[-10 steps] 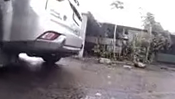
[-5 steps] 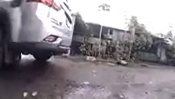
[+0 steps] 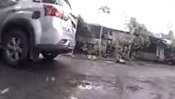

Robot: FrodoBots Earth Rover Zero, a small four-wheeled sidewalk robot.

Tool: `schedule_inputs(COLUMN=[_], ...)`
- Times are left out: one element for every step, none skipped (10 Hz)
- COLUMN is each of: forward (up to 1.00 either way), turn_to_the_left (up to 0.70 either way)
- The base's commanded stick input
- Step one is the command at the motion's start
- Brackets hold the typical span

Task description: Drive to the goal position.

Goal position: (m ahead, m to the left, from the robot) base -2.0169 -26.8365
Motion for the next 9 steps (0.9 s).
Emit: schedule_inputs(forward=[0.0,0.0,0.0,0.0,0.0,0.0,0.0,0.0,0.0], turn_to_the_left=[-0.45,-0.45,-0.45,-0.45,-0.45,-0.45,-0.45,-0.45,-0.45])
